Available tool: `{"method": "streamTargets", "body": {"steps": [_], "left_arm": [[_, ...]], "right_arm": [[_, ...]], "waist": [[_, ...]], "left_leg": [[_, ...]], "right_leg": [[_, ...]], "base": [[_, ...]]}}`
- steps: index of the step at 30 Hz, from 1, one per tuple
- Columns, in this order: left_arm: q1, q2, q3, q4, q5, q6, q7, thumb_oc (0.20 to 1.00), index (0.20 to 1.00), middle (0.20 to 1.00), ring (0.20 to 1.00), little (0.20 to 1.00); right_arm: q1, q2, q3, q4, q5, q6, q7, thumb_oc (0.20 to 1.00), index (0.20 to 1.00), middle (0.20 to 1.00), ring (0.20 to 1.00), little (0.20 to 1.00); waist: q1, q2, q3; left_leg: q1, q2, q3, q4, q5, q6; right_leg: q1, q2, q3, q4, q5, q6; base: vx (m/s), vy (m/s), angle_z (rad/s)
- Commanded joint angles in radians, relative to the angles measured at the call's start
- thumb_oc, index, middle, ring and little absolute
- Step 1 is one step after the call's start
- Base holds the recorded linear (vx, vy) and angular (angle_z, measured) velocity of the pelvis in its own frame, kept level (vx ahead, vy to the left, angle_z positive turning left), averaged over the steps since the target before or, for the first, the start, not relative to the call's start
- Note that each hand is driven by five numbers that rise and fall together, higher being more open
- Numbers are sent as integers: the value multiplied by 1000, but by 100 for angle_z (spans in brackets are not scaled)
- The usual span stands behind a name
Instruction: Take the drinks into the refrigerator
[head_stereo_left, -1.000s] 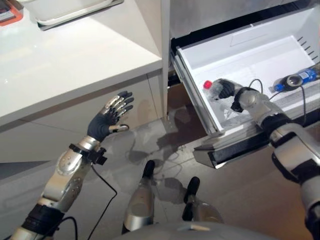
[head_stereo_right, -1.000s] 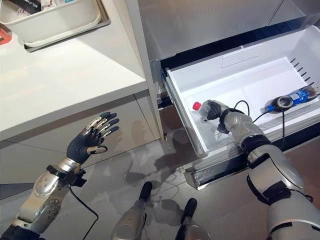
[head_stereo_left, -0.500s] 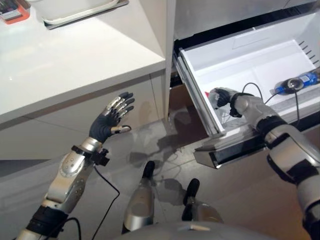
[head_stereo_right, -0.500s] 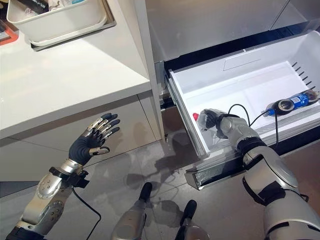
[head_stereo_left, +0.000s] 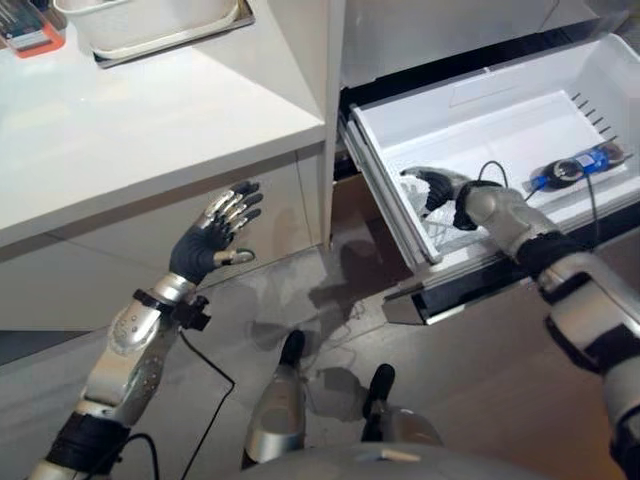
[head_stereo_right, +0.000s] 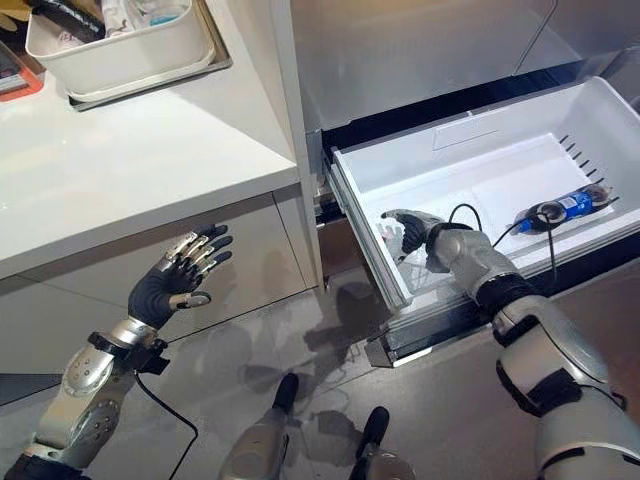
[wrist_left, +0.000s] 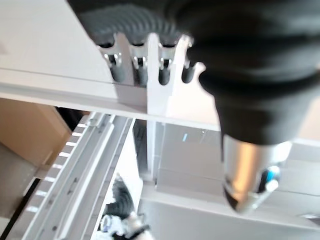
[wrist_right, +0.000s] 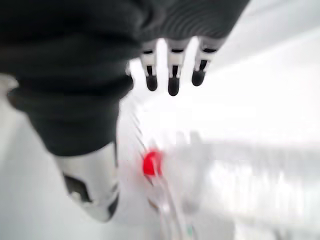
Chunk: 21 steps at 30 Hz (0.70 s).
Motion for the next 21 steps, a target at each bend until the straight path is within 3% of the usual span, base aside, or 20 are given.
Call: {"method": "streamTargets", "body": {"steps": [1,6,8,12,14,19,20,21], "left_arm": [[32,21,56,-92,3,-31,-23,1000,1000,1000,1000,1000],[71,19,101,-93,2,-32,-38,1000,1000,1000,1000,1000],[91,14,119,-93,4,-35,-39,1000,1000,1000,1000,1000],[146,-23,163,-113,12,-29,-47,1000,1000,1000,1000,1000],[172,-37,194,-126,17,-26,-50,1000,1000,1000,1000,1000],[207,-89,250,-141,39,-30,-46,1000,1000,1000,1000,1000],[206,-99,251,-142,43,-32,-41,1000,1000,1000,1000,1000],[199,-113,237,-137,43,-34,-35,1000,1000,1000,1000,1000]], "right_arm": [[30,-141,-87,-149,108,-54,-22,1000,1000,1000,1000,1000],[294,-308,-370,-380,179,-108,-38,1000,1000,1000,1000,1000],[496,-326,-551,-446,195,-129,-57,1000,1000,1000,1000,1000],[803,-289,-771,-473,135,-139,-52,1000,1000,1000,1000,1000],[920,-253,-827,-466,76,-131,-42,1000,1000,1000,1000,1000],[1056,-117,-816,-333,-98,-108,-55,1000,1000,1000,1000,1000],[1051,-79,-788,-289,-109,-100,-57,896,896,896,896,896],[1032,-40,-741,-226,-119,-92,-62,573,573,573,573,573]], "waist": [[-37,-50,-43],[-83,-67,-72],[-97,-72,-84],[-124,-74,-105],[-136,-73,-113],[-152,-60,-123],[-153,-57,-124],[-150,-51,-125]], "left_leg": [[58,-69,41,7,-85,104],[75,-72,63,15,-105,112],[85,-72,74,16,-113,116],[106,-71,94,9,-124,122],[116,-70,104,1,-127,125],[140,-68,122,-15,-132,129],[144,-69,122,-16,-133,130],[146,-69,123,-18,-134,131]], "right_leg": [[-40,27,23,120,-105,-27],[-28,29,45,118,-105,-22],[-22,30,58,117,-105,-18],[-12,34,79,109,-104,-13],[-10,36,91,106,-104,-10],[-1,37,111,104,-105,-9],[2,37,112,104,-107,-9],[3,36,113,105,-106,-8]], "base": [[10,27,-6],[23,39,-7],[40,48,-18],[39,43,-25],[24,44,-18],[23,29,-27],[20,22,-26],[11,18,-10]]}}
